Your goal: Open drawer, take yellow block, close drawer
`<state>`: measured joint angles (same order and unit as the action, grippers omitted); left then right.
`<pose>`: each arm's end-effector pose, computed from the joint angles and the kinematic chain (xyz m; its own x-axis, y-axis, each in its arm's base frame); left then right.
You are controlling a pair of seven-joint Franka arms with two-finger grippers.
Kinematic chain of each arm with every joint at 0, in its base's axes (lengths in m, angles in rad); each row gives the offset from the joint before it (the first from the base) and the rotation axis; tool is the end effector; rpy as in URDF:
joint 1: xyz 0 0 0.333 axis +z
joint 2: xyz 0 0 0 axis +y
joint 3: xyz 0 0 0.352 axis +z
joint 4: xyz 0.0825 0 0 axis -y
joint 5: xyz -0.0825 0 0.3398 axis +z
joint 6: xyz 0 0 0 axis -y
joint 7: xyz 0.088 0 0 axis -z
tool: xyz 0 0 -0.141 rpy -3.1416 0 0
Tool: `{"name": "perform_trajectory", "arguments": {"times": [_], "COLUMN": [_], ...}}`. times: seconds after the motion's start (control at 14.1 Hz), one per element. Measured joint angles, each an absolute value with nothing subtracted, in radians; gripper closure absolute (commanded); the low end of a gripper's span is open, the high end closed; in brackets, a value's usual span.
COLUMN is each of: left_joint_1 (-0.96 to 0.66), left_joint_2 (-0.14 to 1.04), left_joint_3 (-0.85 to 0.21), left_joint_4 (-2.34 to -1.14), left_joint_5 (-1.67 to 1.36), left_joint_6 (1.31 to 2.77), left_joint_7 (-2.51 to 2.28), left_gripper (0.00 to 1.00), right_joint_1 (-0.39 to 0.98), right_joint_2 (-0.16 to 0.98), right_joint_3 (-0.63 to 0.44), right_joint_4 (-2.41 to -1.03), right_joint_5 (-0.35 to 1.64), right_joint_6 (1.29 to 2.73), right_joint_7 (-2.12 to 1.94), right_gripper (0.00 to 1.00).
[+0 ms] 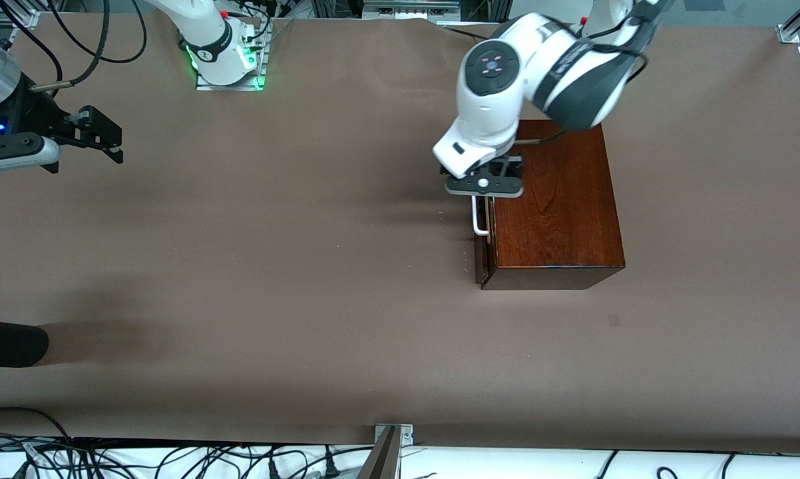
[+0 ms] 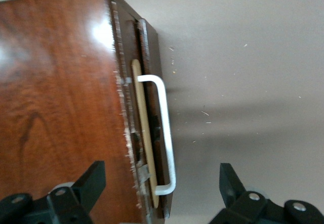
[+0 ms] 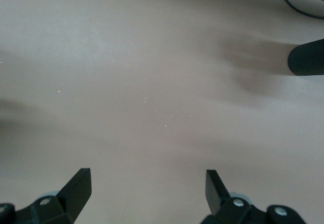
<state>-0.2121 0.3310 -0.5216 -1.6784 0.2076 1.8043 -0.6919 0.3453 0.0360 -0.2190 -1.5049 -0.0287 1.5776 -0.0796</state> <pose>0.4740 -0.3531 0.4350 0.9908 -0.0886 -0.1028 -0.1010 -0.9873 -0.1229 0.5212 0.0646 0.6373 0.9782 0.2049 0.0345 0.2036 -0.9783 0.0394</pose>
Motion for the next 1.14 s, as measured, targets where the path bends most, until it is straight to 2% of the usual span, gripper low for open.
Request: {"name": "perform_trajectory", "arguments": {"times": [0.35, 1.14], "left_joint_1": [-0.231, -0.285], "left_joint_2": [0.397, 0.425], "left_joint_3": [-0.521, -0.522], "left_joint_4": [-1.692, -1.825], "left_joint_5": [0.241, 0.342], "left_joint_6": [1.864, 1.978], "left_joint_7": [-0.766, -0.908], "left_gripper": [0.00, 0.00], "right_joint_1": [0.345, 0.345], "right_joint_2": [0.036, 0.036], "right_joint_3": [-0.219, -0.219], "right_joint_4": [-1.505, -1.505], "right_joint_5": [-0.029, -0.029], "right_joint_6": [1.578, 1.578], "right_joint_7": [-0.080, -0.080], "right_gripper": [0.00, 0.00]}}
